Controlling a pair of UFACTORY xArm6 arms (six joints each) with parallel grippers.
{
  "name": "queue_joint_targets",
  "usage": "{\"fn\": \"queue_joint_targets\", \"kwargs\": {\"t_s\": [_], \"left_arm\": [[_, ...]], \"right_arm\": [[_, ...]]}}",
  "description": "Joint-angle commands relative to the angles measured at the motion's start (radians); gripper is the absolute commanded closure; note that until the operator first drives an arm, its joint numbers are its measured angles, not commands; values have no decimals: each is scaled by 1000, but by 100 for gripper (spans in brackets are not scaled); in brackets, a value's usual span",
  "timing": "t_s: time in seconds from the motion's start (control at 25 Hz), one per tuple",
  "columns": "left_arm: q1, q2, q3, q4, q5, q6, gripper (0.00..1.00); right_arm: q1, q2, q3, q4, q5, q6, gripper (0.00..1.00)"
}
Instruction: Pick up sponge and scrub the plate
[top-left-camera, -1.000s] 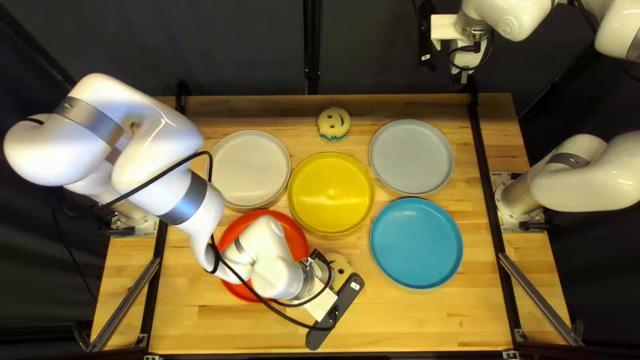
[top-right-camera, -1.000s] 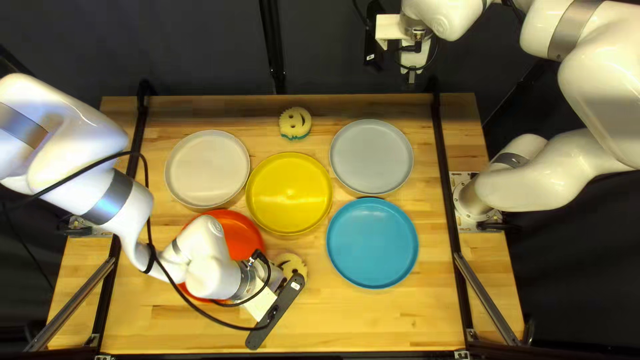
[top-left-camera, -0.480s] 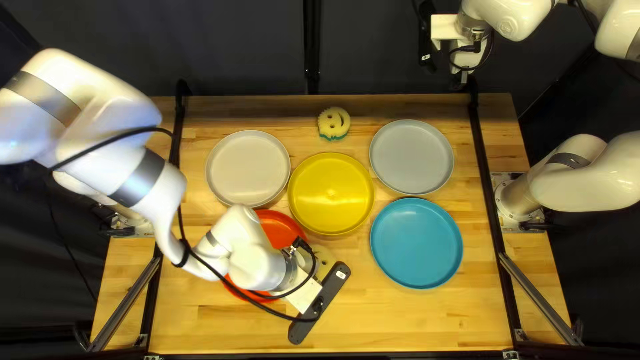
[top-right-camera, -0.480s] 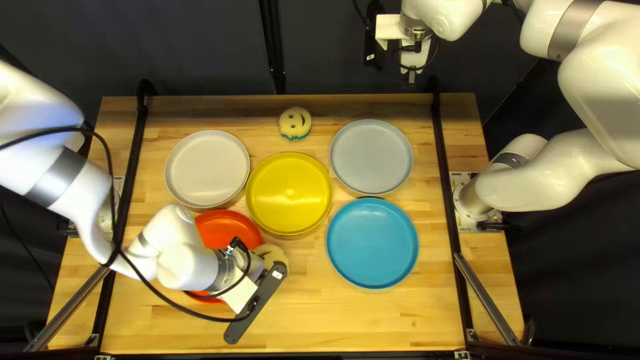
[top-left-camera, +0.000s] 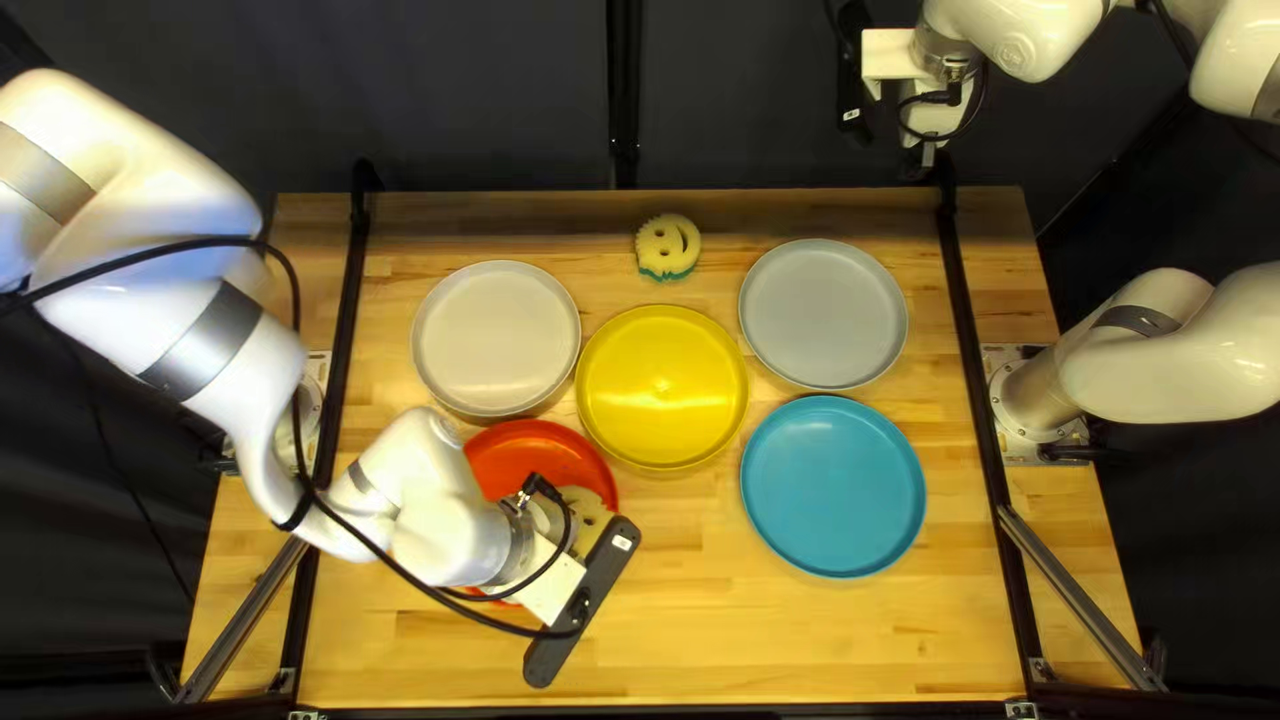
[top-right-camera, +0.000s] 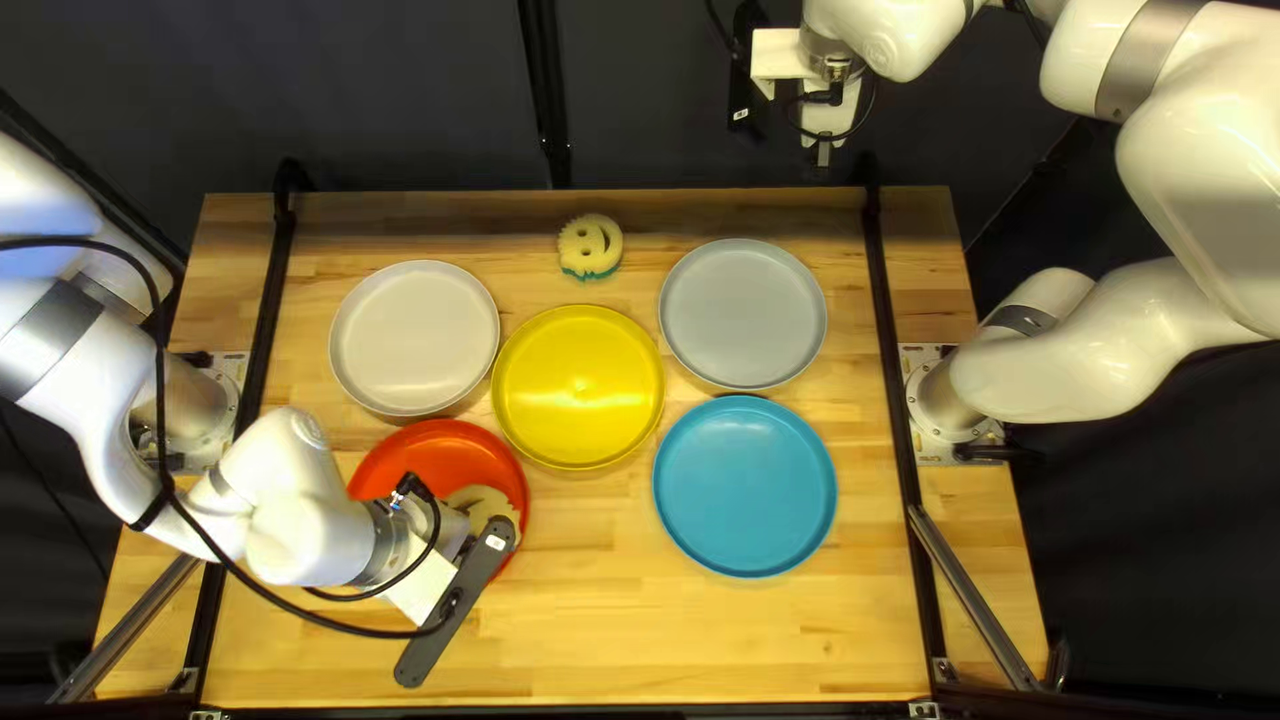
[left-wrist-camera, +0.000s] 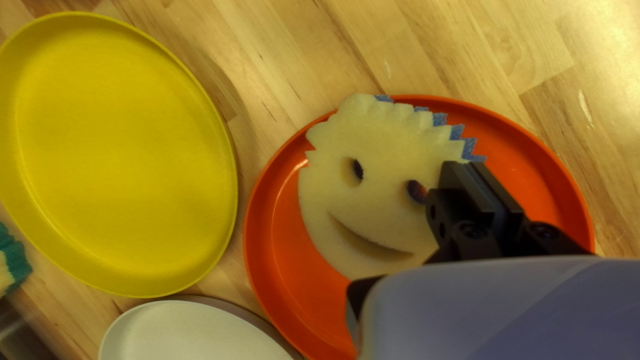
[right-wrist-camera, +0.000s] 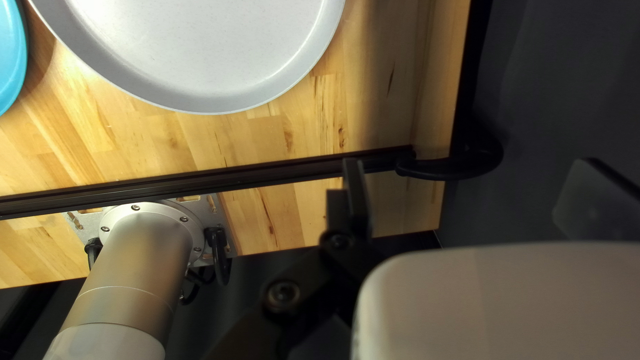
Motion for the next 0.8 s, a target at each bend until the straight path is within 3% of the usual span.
{"fn": "queue_joint_targets", "kwargs": {"t_s": [0.04, 0.24, 0.8], "left_arm": [[0, 3, 22, -11, -37, -9, 100], [47, 26, 63, -32, -118, 33, 100], [192, -65, 160, -150, -130, 240, 100]], "right_arm": [[0, 0, 0, 0, 0, 0, 0], [0, 0, 0, 0, 0, 0, 0], [0, 0, 0, 0, 0, 0, 0]]}}
